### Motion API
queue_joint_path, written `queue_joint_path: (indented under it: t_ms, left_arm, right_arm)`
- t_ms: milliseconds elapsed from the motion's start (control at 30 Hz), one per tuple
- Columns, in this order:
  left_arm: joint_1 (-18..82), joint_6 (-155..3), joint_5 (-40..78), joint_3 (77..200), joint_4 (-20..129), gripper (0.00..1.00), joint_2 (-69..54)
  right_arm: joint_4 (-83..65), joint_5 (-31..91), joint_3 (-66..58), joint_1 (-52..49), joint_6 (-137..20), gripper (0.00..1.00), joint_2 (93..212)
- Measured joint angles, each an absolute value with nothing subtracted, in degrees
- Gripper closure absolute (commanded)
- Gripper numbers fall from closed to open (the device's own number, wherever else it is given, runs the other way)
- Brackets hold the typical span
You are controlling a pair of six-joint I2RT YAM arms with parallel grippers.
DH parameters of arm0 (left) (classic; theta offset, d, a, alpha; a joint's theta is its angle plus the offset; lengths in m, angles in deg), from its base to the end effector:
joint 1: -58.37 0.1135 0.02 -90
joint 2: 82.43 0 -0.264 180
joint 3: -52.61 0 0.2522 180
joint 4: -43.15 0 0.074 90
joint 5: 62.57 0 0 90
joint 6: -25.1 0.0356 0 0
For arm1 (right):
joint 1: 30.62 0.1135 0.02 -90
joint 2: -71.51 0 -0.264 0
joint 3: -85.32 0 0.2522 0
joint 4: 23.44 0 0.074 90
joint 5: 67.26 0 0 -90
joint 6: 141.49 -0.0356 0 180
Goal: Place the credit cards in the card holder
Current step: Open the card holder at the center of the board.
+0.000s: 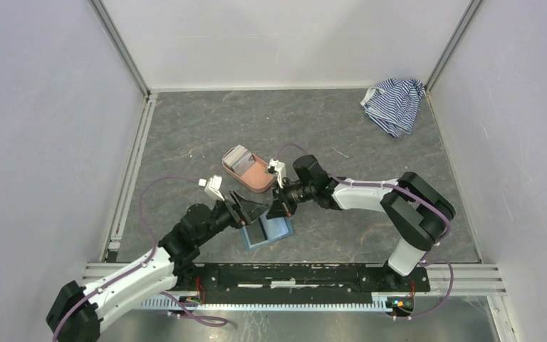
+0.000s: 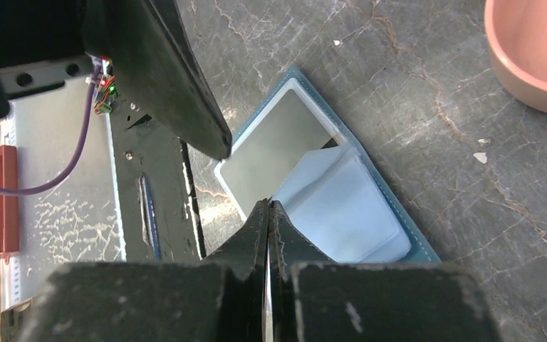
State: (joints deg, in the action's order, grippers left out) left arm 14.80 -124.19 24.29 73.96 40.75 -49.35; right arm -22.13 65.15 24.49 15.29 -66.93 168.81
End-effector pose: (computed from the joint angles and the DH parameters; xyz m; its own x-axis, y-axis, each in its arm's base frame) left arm 0.1101 -0.1074 0.1886 -0.6854 -0.5329 -0.4963 0.2705 0.4465 -0.8529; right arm 0.2163 0.2578 0.1640 -0.6508 -0.3893 -0.6518 -0.7552 0.2433 0.6087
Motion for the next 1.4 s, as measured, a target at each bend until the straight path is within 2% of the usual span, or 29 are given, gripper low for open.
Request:
queue_joint_path:
  t_ms: [133, 200, 367, 733, 833, 967, 1033, 1233, 1400]
  left_arm:
    - [14.8, -125.3, 22.7, 73.3, 36.1, 0.33, -42.6]
    - [14.8, -125.7, 22.2, 73.3, 34.1, 0.37, -38.3]
    - [14.8, -126.1, 21.9, 73.3, 32.6, 0.38, -33.4]
    - [14.8, -126.1, 23.7, 72.8, 32.6, 0.43, -34.1]
    - [14.9, -125.3, 25.6, 73.9, 36.9, 0.35, -34.4]
    - [15.3, -119.9, 31.3, 82.3, 50.3, 0.16, -36.1]
    - [16.1, -116.5, 33.9, 88.3, 54.4, 0.1, -36.8]
    - [19.1, -109.0, 36.7, 100.2, 59.0, 0.06, -32.2]
    - [19.5, -106.4, 36.2, 102.2, 62.8, 0.0, -27.1]
  right_arm:
    - [-23.1, 64.3, 24.9, 15.2, -67.3, 1.0, 169.1]
    - [-23.2, 63.8, 25.2, 14.9, -67.3, 1.0, 169.2]
    - [-21.2, 60.8, 25.5, 13.4, -65.9, 1.0, 169.3]
    - [-17.8, 55.8, 28.3, 10.4, -60.6, 1.0, 169.2]
    - [-17.8, 56.2, 28.4, 10.1, -60.3, 0.99, 169.1]
    - [-18.2, 57.6, 28.9, 8.9, -59.1, 0.93, 168.6]
    - [-18.1, 58.8, 29.0, 8.4, -57.9, 0.9, 168.3]
    - [-17.6, 61.4, 29.0, 7.9, -54.4, 0.87, 167.9]
    - [-14.8, 61.7, 27.7, 7.9, -51.2, 0.8, 168.0]
